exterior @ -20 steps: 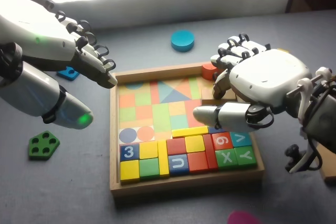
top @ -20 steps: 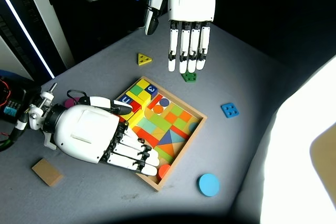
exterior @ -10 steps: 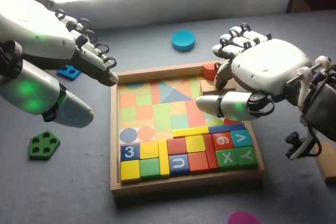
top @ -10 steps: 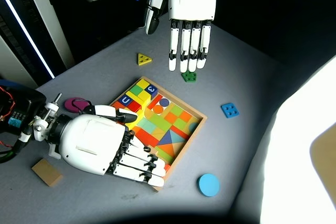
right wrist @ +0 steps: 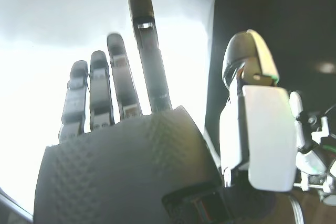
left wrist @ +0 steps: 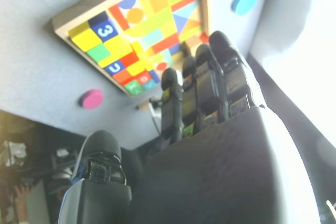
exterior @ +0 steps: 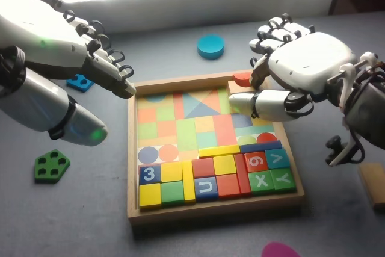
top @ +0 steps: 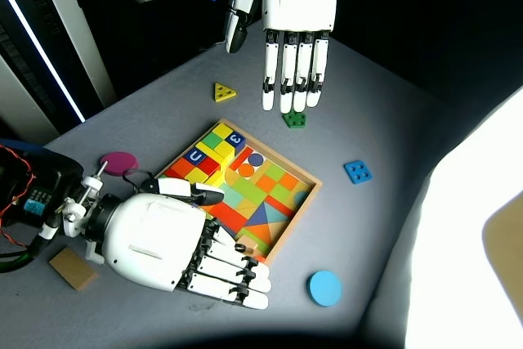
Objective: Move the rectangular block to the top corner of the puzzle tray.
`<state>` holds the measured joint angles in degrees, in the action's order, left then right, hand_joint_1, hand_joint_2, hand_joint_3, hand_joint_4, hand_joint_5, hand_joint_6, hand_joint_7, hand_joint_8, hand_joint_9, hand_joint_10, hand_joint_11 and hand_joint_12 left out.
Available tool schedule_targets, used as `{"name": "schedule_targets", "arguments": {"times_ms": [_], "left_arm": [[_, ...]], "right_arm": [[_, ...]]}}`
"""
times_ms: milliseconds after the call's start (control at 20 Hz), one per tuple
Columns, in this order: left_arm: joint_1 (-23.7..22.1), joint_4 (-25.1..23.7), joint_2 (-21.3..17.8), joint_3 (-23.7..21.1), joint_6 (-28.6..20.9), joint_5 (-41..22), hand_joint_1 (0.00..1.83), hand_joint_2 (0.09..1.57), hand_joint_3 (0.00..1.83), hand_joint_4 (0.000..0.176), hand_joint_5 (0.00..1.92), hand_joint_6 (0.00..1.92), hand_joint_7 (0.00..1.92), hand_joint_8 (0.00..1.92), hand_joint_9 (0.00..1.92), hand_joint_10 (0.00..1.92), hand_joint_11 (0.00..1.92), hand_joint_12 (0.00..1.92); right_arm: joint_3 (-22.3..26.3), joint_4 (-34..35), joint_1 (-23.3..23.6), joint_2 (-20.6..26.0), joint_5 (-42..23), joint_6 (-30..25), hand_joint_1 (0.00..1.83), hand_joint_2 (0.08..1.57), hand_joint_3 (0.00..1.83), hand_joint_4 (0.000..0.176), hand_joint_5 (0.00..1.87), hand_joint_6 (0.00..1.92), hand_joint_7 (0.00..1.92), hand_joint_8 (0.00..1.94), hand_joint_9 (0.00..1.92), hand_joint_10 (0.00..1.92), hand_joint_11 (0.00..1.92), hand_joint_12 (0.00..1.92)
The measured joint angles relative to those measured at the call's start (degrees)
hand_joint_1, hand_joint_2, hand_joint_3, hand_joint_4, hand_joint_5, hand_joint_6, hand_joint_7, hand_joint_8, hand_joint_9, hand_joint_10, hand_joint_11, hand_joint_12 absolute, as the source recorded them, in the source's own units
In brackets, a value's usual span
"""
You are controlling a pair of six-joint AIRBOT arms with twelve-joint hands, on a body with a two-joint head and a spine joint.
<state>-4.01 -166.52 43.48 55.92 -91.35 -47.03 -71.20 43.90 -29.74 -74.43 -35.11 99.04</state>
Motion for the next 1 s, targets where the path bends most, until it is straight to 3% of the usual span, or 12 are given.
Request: {"name": "schedule_targets", "arguments": {"times_ms": [100,150,400,700,1000], "left_arm": [[0.0,0.0,0.0,0.0,0.0,0.0,0.04,1.26,0.0,0.035,0.29,0.0,0.23,0.0,0.23,0.0,0.0,0.69],[0.0,0.0,0.0,0.0,0.0,0.0,0.05,1.26,0.0,0.029,0.3,0.0,0.24,0.0,0.24,0.0,0.0,0.7],[-0.2,0.0,0.0,0.0,0.0,0.0,0.0,1.26,0.0,0.039,0.28,0.0,0.23,0.0,0.23,0.0,0.0,0.71],[-0.2,0.0,0.0,0.0,0.0,0.0,0.04,1.26,0.0,0.029,0.29,0.0,0.23,0.0,0.23,0.0,0.0,0.71],[-0.2,0.0,0.0,0.0,0.0,0.0,0.03,1.26,0.0,0.032,0.29,0.0,0.23,0.0,0.23,0.0,0.0,0.71]], "right_arm": [[-1.2,-0.1,0.2,-0.5,0.2,0.0,0.0,1.12,0.0,0.0,0.86,0.26,0.25,0.01,0.06,0.05,0.0,0.0],[-1.8,-0.2,0.3,-0.7,0.2,-0.1,0.0,1.13,0.0,0.0,0.86,0.26,0.3,0.03,0.08,0.06,0.0,0.0],[-2.9,0.1,1.0,-1.0,0.8,0.2,0.0,1.13,0.0,0.0,0.85,0.26,0.23,0.0,0.05,0.04,0.0,0.0],[-3.7,-0.5,1.0,-1.0,0.9,-0.1,0.0,1.13,0.0,0.0,0.84,0.26,0.23,0.01,0.05,0.04,0.0,0.0],[-4.5,0.6,1.2,-0.9,2.1,0.9,0.0,1.14,0.01,0.0,0.83,0.25,0.21,0.0,0.03,0.02,0.0,0.0]]}}
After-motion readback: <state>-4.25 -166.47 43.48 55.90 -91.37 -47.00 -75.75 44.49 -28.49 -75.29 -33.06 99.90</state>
